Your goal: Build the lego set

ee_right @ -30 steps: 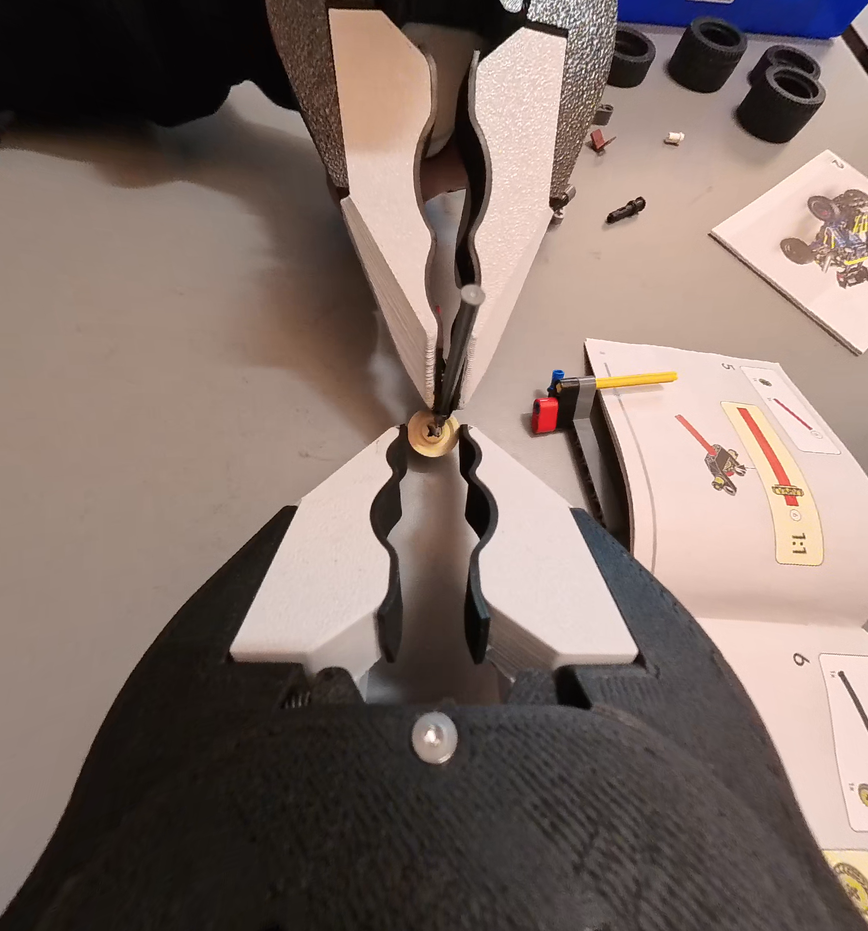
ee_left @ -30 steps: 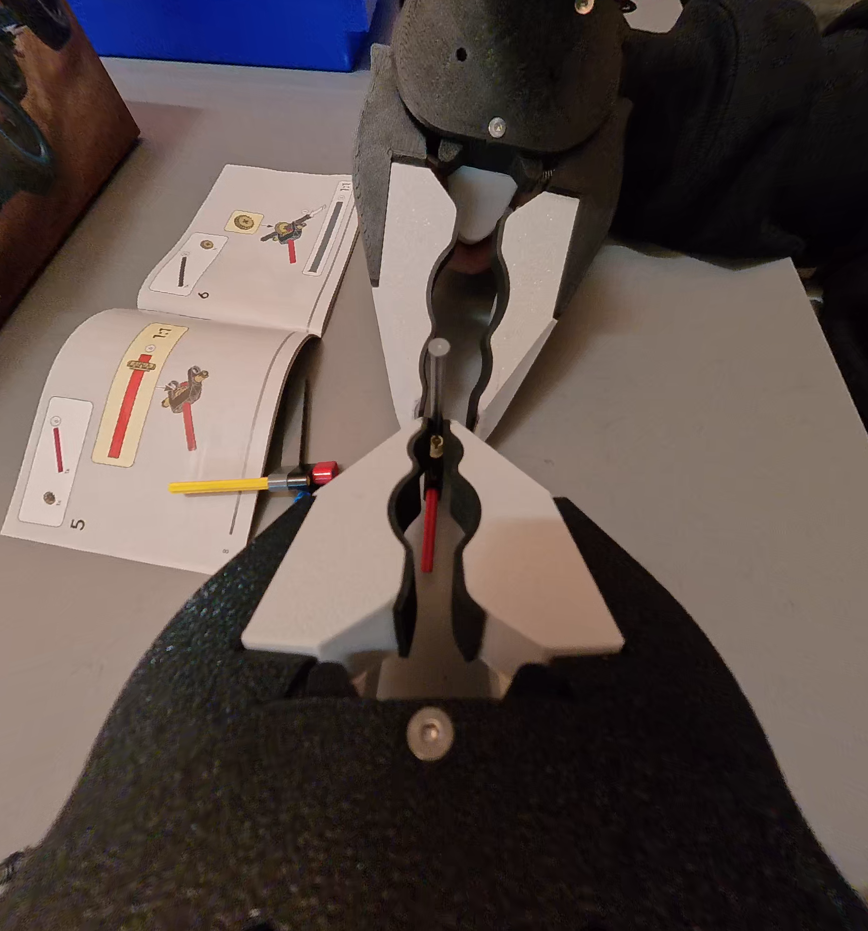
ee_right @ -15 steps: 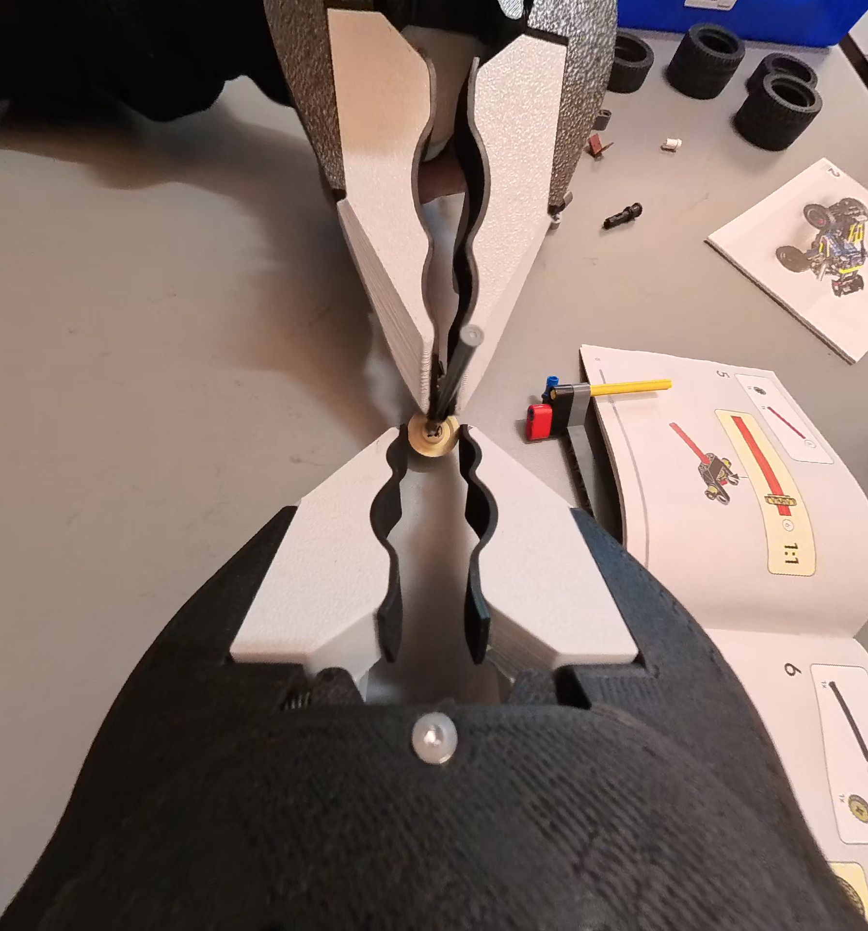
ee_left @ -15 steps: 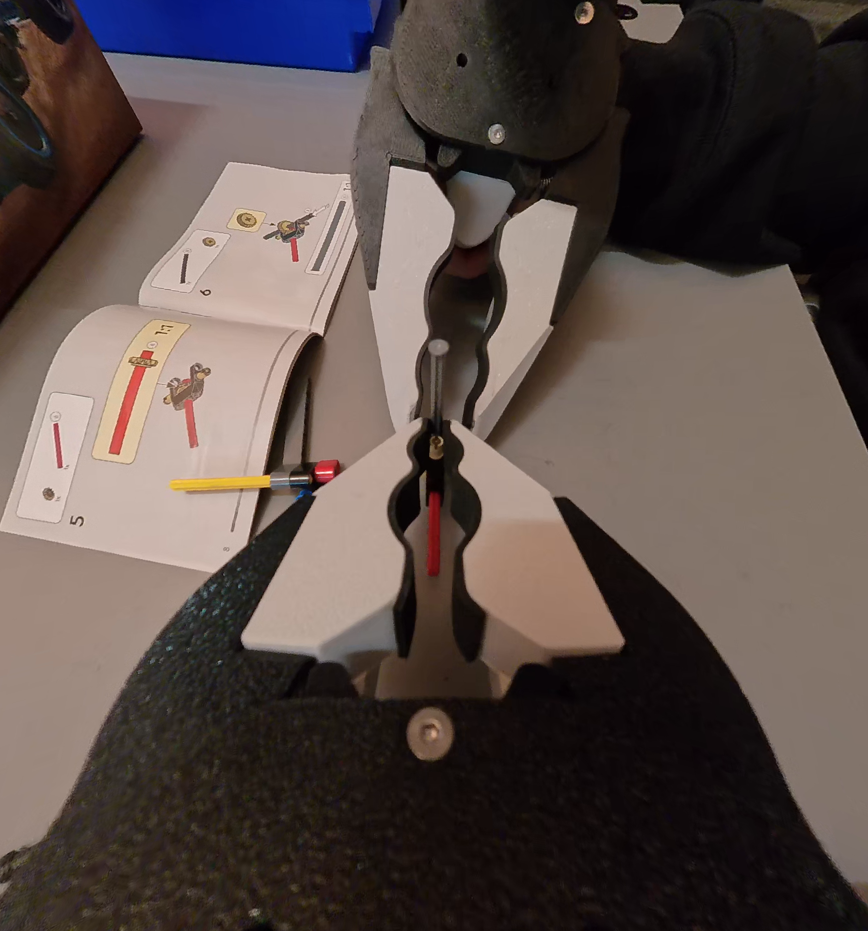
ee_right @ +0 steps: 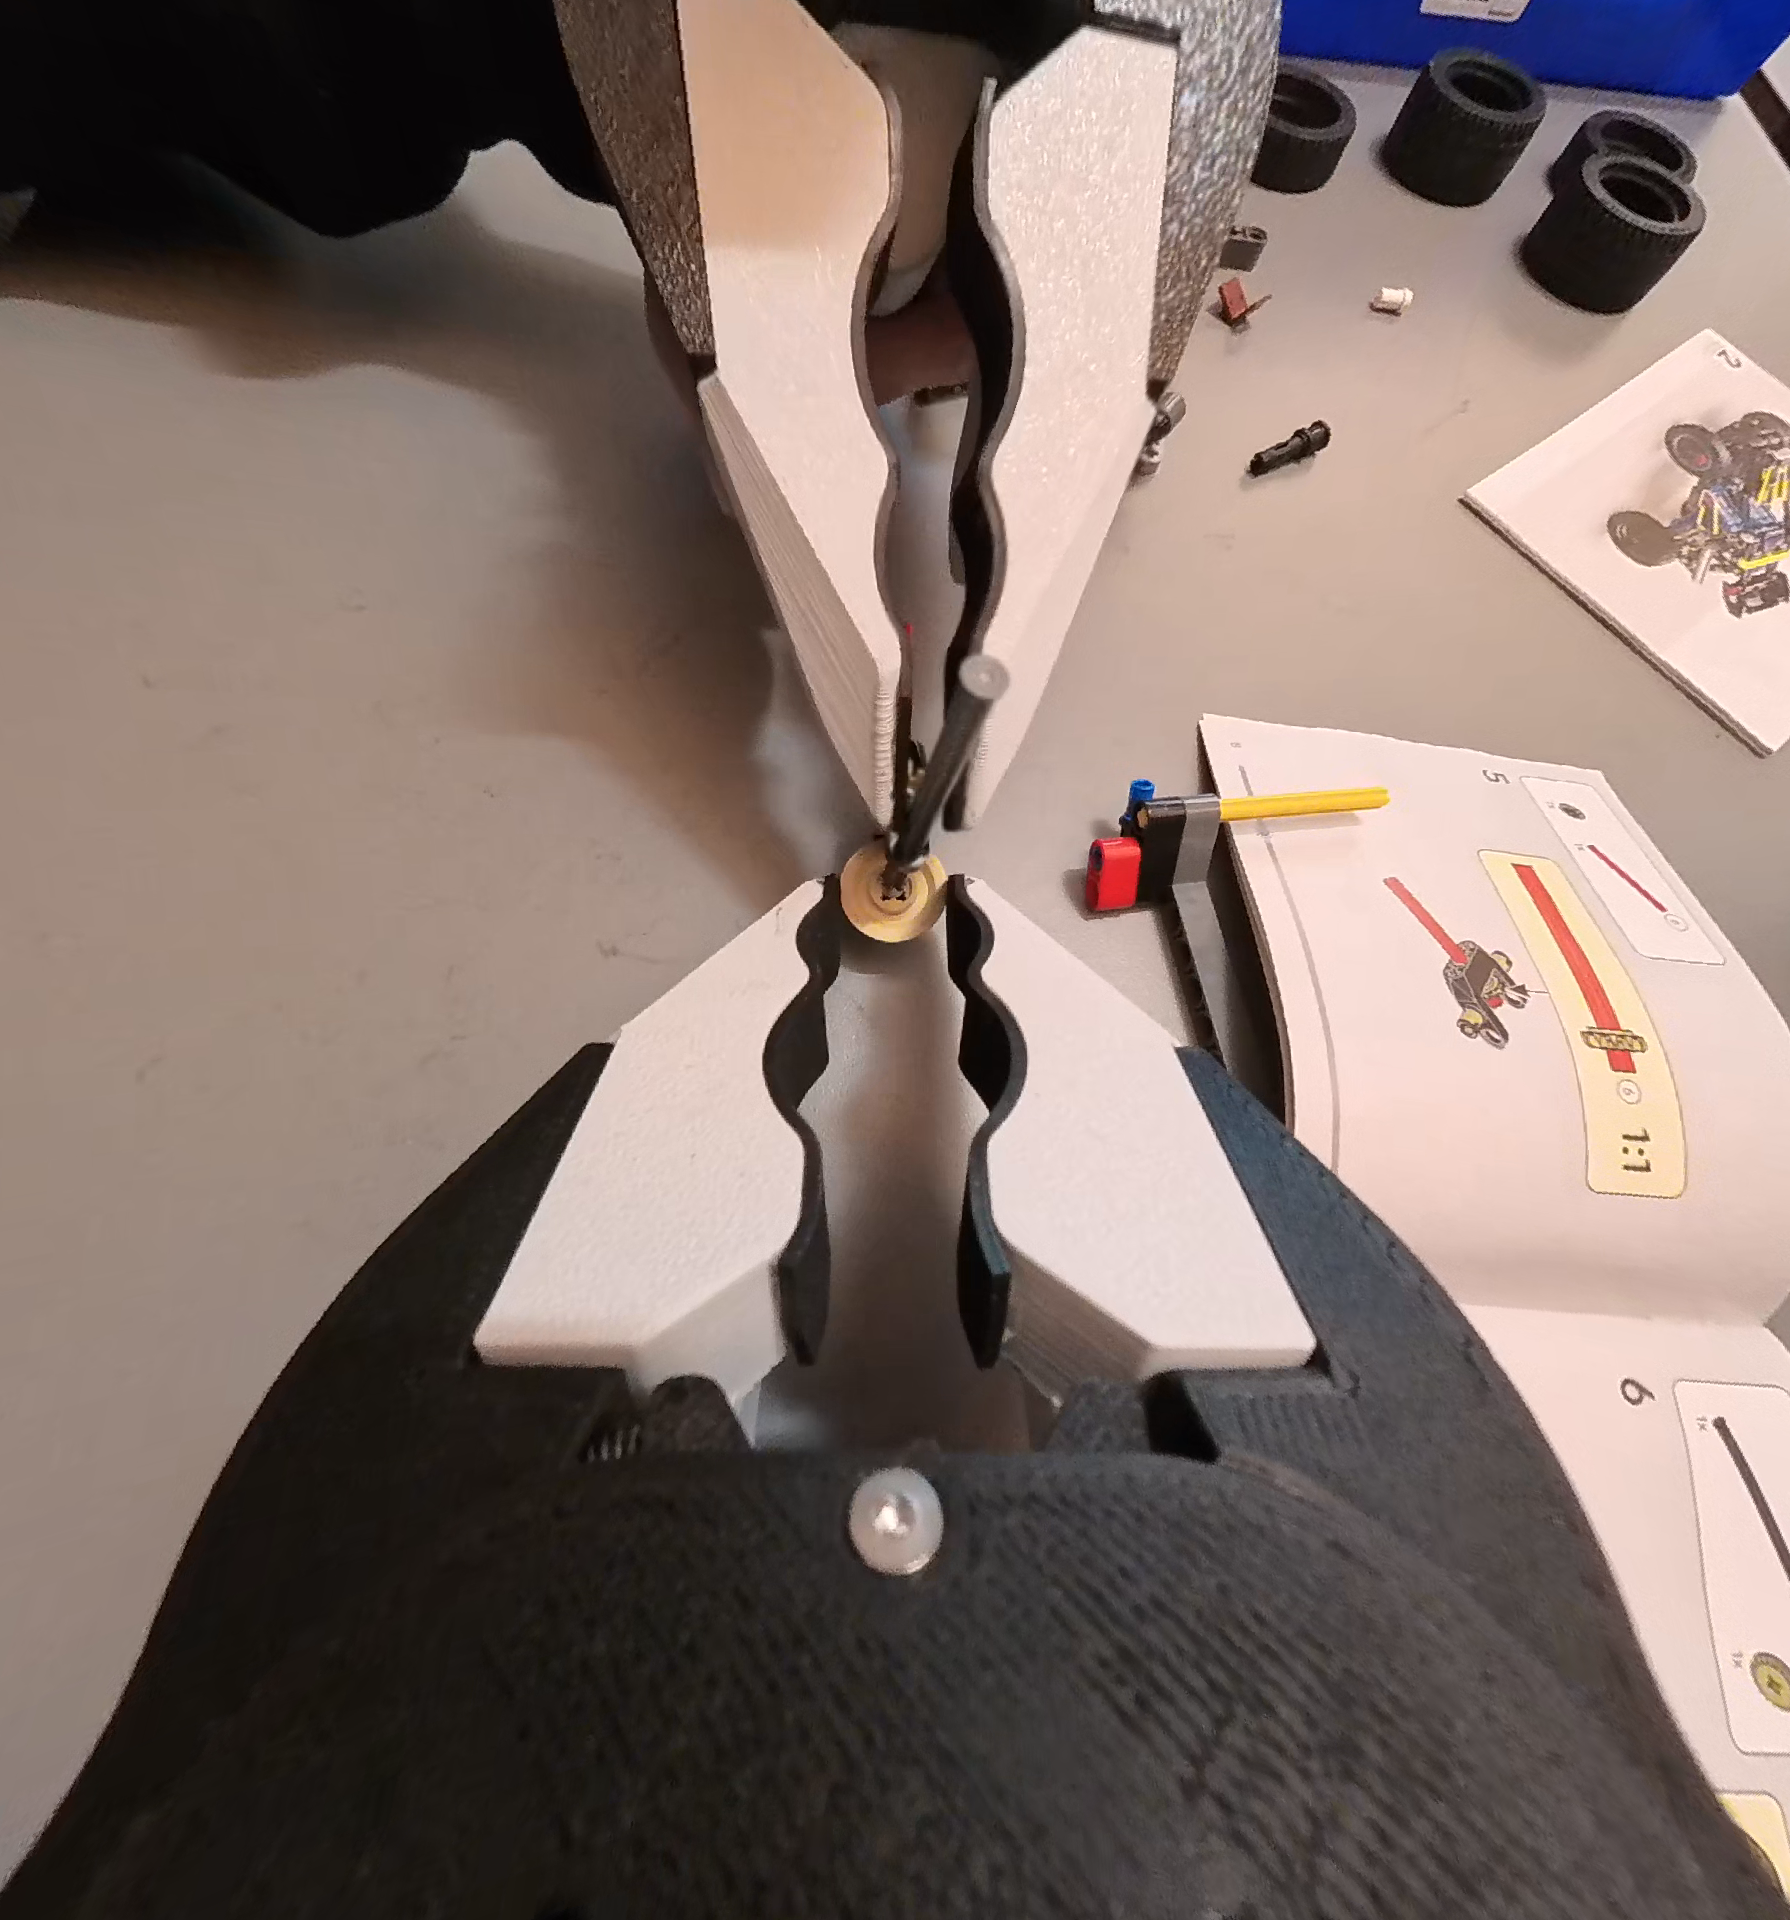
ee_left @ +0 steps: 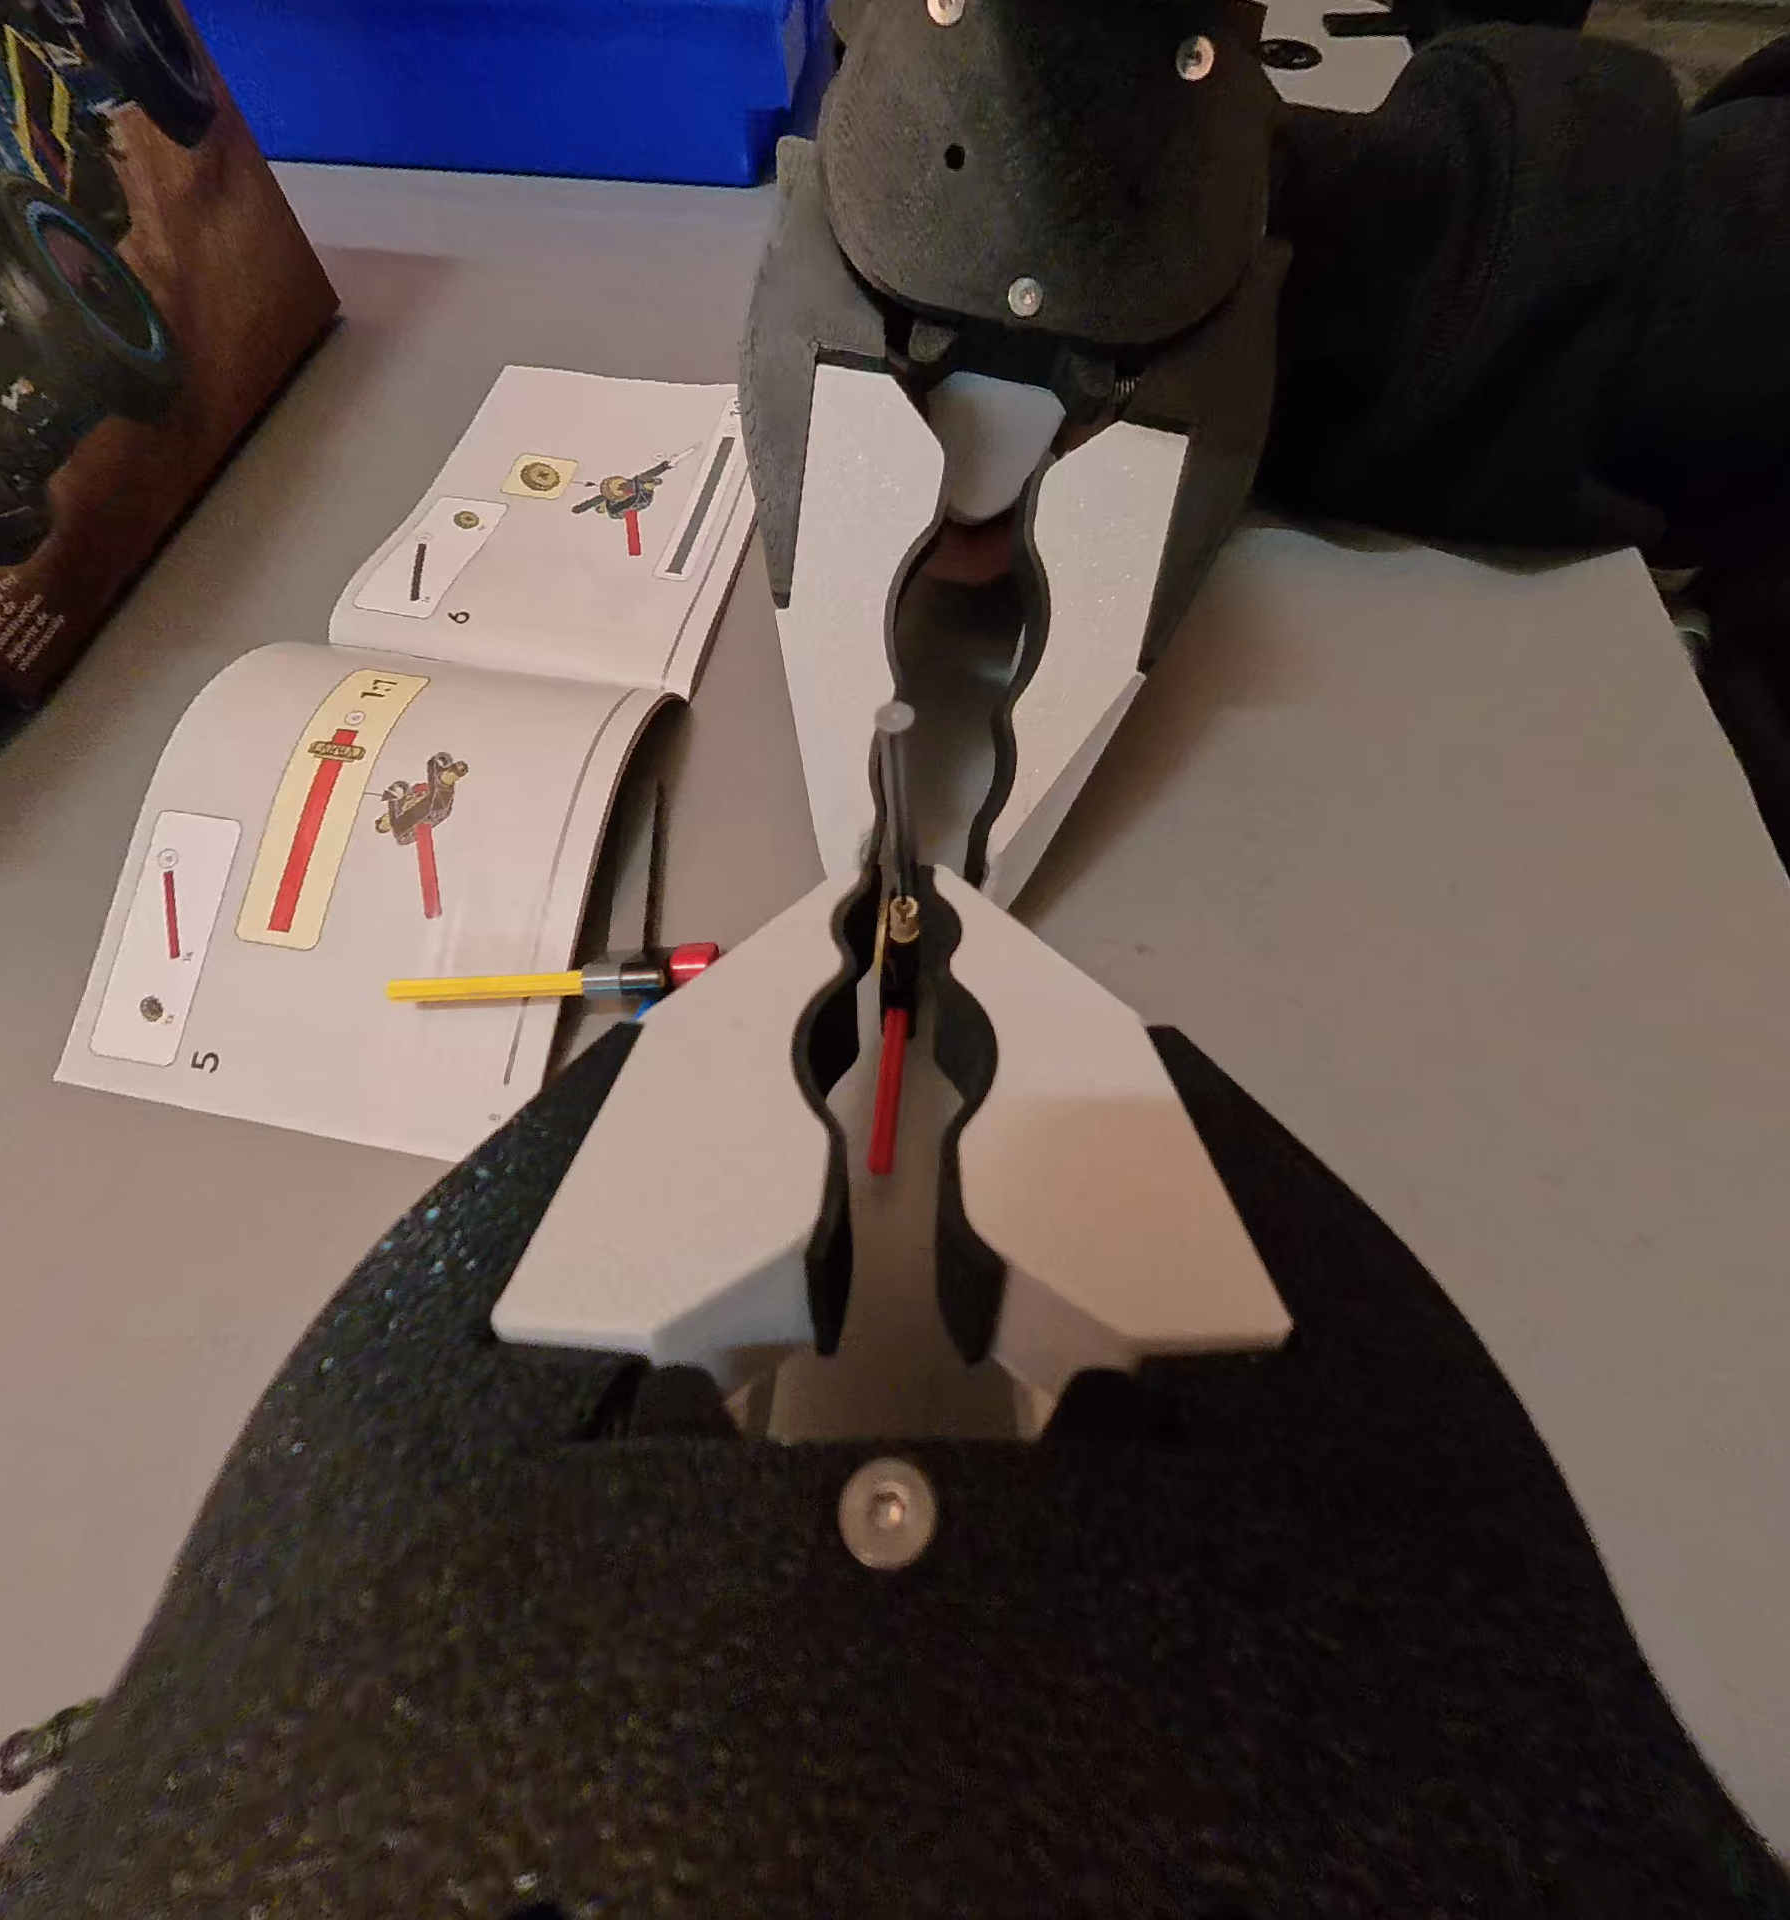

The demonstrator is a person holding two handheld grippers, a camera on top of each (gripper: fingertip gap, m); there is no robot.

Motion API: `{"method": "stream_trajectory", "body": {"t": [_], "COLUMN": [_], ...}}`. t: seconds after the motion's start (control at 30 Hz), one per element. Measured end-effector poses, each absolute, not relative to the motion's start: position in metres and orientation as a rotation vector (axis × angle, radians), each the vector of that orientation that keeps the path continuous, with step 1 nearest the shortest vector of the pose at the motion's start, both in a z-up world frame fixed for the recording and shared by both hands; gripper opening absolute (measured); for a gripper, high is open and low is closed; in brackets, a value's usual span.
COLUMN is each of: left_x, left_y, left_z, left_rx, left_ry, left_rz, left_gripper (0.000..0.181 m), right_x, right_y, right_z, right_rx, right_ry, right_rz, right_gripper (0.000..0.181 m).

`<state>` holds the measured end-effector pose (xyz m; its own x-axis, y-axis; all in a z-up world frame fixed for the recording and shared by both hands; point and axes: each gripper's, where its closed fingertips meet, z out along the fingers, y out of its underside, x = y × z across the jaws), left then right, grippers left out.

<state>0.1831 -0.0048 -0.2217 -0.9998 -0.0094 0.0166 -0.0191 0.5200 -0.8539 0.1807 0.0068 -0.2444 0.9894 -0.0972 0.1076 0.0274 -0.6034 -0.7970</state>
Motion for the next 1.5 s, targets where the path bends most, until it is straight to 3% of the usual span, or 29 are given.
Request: {"method": "stream_trajectory", "body": {"t": [0.53, 1.0, 1.5], "left_x": [0.190, 0.186, 0.180], "left_y": [0.012, 0.020, 0.008], "left_z": [-0.223, -0.219, -0.218], "left_rx": [0.079, 0.077, -0.027], "left_ry": [-2.769, -2.741, -2.765], "left_rz": [1.535, 1.562, 1.582], "left_gripper": [0.006, 0.021, 0.015], "right_x": [0.182, 0.182, 0.182], "right_y": [0.007, 0.007, 0.009], "right_z": [-0.244, -0.243, -0.243], "right_rx": [-2.212, -2.205, -2.203], "right_ry": [0.051, 0.047, 0.055], "right_rz": [-0.177, -0.173, -0.154], "right_gripper": [0.018, 0.018, 0.018]}}
